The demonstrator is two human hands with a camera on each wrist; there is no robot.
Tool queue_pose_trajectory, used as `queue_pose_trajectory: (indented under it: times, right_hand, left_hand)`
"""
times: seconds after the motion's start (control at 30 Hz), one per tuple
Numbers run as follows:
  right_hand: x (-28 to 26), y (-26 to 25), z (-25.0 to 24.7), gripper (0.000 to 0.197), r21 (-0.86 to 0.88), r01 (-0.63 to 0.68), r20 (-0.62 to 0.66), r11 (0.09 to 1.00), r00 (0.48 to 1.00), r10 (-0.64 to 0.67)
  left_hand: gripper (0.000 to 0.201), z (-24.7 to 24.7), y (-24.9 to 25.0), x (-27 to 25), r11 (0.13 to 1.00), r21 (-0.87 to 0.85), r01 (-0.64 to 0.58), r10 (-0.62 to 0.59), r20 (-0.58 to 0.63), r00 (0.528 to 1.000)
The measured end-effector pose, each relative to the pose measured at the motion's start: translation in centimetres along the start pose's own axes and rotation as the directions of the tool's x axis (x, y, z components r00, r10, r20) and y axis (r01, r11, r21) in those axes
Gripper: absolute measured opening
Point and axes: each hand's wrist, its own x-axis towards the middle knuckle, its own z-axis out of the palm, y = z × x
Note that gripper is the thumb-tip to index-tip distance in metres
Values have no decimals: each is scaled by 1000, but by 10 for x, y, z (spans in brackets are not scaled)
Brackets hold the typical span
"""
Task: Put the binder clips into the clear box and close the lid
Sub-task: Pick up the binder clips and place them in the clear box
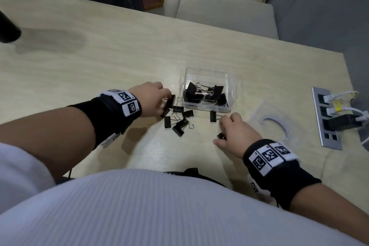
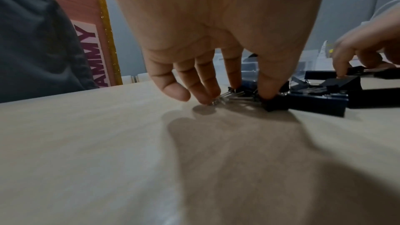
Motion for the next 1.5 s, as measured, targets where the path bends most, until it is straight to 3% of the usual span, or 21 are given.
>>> queue_pose_trajectory:
  times: [0.17, 0.37, 0.6, 0.83, 1.0, 1.17, 1.3, 1.4, 1.47, 1.5]
  right_hand:
    - [-2, -16, 4, 25, 107, 91, -91, 990, 993, -82]
    - [-2, -21, -2, 20, 156, 133, -151, 979, 982, -110]
    - [1, -19, -6, 17, 200, 190, -182, 961, 971, -154]
    - [2, -19, -21, 12, 414, 257, -195, 874, 962, -190]
    - [9, -20, -38, 13, 615, 189, -124, 766, 982, -142]
    - [22, -19, -51, 17, 765, 151, -122, 626, 989, -89]
    - [35, -20, -70, 18, 844, 149, -194, 515, 980, 36]
    - [51, -19, -82, 14, 865, 167, -302, 473, 926, 225]
    - [61, -18, -86, 4, 905, 162, -302, 394, 896, 325]
    - [64, -17, -88, 5, 904, 151, -300, 400, 890, 342]
  left_hand:
    - [36, 4, 6, 1, 1000, 5, 31, -31, -8, 999]
    - [38, 4, 6, 9, 989, -38, 140, -139, 26, 990]
    - [25, -1, 10, 14, 976, -8, 218, -216, 94, 972]
    - [17, -23, 3, 21, 986, -22, 163, -160, 90, 983]
    - [23, -60, -7, 30, 986, -115, 122, -135, -121, 983]
    - [29, -85, 3, 43, 924, -360, 125, -240, -295, 925]
    - [27, -79, 26, 55, 842, -537, 43, -230, -285, 930]
    - [30, -70, 37, 63, 863, -504, 43, -189, -242, 952]
    - [37, -65, 37, 65, 872, -486, 60, -195, -233, 953]
    - [36, -62, 34, 65, 868, -491, 70, -207, -231, 951]
